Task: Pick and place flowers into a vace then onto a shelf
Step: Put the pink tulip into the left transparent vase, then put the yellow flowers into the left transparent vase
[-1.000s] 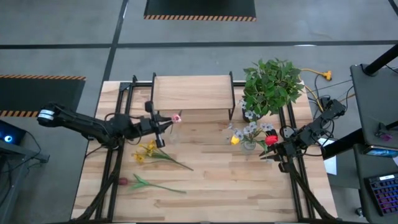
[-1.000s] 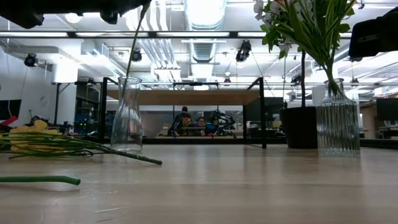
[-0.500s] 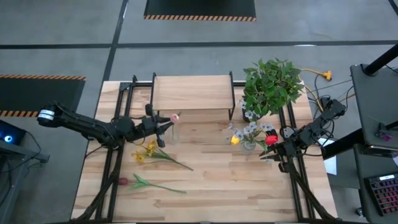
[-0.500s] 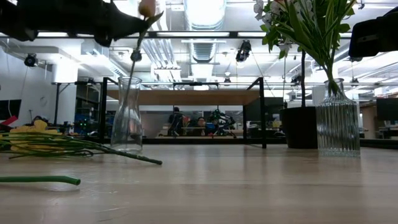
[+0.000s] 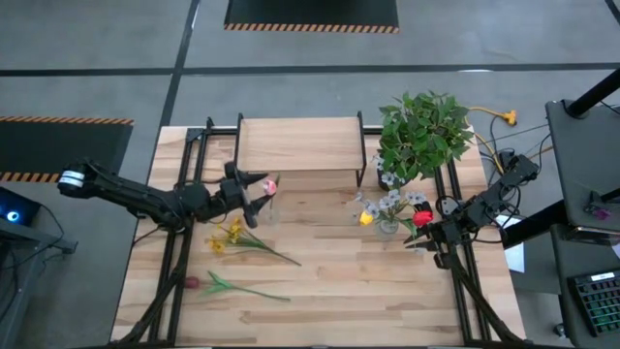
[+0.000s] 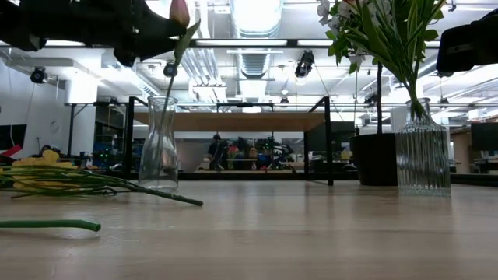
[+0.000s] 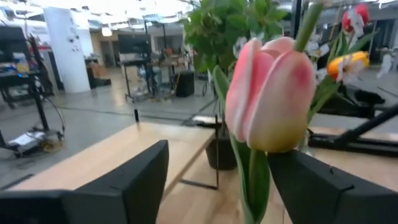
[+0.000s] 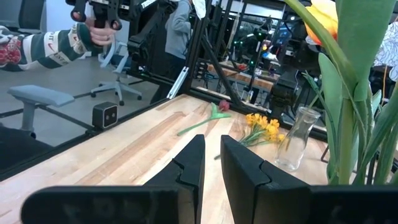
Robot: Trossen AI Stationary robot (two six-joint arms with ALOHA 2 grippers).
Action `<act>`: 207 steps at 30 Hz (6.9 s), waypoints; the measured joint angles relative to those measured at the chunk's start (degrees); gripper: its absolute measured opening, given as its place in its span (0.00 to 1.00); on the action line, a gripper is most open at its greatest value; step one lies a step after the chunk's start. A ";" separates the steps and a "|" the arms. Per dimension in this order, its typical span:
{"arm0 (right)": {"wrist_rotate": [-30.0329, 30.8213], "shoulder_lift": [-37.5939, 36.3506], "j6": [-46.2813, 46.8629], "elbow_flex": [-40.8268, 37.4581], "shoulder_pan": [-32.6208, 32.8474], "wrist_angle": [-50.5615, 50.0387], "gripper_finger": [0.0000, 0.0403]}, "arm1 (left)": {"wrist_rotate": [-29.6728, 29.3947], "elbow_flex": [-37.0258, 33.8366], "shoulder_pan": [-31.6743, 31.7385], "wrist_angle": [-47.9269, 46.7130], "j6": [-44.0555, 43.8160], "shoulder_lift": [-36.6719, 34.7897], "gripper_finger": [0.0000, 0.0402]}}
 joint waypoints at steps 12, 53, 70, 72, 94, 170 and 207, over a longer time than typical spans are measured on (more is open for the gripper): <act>0.00 0.00 0.77 0.00 -0.01 0.01 0.11 | -0.15 0.00 0.02 -15.71 -12.10 -4.39 0.67; -0.01 -0.04 -0.30 0.00 0.01 0.03 0.11 | 3.67 30.42 -8.24 -76.37 -87.99 6.16 0.67; -0.02 0.00 -0.30 0.00 0.01 0.15 0.11 | 9.03 74.19 -17.40 -129.37 -116.79 49.16 0.67; 0.00 0.00 -0.30 0.00 0.00 0.25 0.11 | 9.01 75.76 -18.60 -129.79 -118.52 52.48 0.67; -0.02 -0.11 -0.14 -0.02 -0.02 0.68 0.11 | 8.49 57.22 -22.75 -118.48 -139.61 58.78 0.67; 0.00 0.00 -0.06 -0.02 0.01 0.23 0.11 | 19.87 37.24 -19.40 -103.20 -134.38 52.48 0.46; -0.02 0.00 -0.06 -0.02 0.00 0.24 0.11 | -14.82 46.65 -23.08 -120.70 -126.51 39.26 0.00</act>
